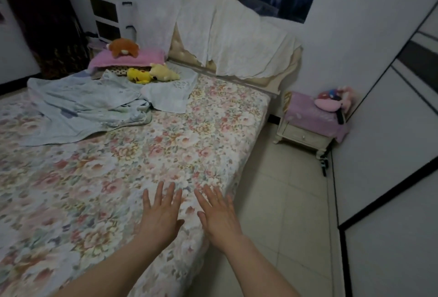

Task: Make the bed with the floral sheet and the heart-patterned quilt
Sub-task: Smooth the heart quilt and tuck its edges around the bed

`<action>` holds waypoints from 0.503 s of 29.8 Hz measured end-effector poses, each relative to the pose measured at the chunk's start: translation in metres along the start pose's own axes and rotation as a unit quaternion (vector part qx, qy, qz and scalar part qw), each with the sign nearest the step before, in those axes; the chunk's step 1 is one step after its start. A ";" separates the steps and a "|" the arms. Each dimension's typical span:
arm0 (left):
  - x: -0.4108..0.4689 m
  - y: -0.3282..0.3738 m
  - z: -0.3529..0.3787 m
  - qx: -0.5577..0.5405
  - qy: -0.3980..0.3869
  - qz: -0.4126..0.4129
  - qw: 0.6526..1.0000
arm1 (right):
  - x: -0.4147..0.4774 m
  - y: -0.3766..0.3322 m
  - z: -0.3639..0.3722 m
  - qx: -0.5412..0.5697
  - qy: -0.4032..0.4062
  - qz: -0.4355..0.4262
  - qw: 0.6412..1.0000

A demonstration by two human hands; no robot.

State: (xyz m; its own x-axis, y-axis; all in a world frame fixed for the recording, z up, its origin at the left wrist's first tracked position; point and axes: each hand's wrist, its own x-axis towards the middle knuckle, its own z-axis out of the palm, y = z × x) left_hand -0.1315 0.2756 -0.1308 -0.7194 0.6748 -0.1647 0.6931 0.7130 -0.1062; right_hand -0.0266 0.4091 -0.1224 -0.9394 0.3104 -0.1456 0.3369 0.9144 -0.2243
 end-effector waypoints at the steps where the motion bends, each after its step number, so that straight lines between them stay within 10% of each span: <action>1: 0.011 0.010 -0.004 0.005 -0.004 0.005 1.000 | 0.006 0.010 -0.003 0.007 0.006 0.004 1.000; 15: 0.203 0.189 -0.076 0.101 -0.009 0.102 0.990 | 0.081 0.253 -0.050 0.071 0.036 0.093 0.993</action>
State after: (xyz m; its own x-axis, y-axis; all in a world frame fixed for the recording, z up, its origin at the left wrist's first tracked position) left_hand -0.1496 0.5620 -0.1100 -0.5634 0.7965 -0.2195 0.8203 0.5077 -0.2633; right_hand -0.0206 0.6780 -0.1429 -0.8606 0.4926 -0.1293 0.5056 0.7956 -0.3339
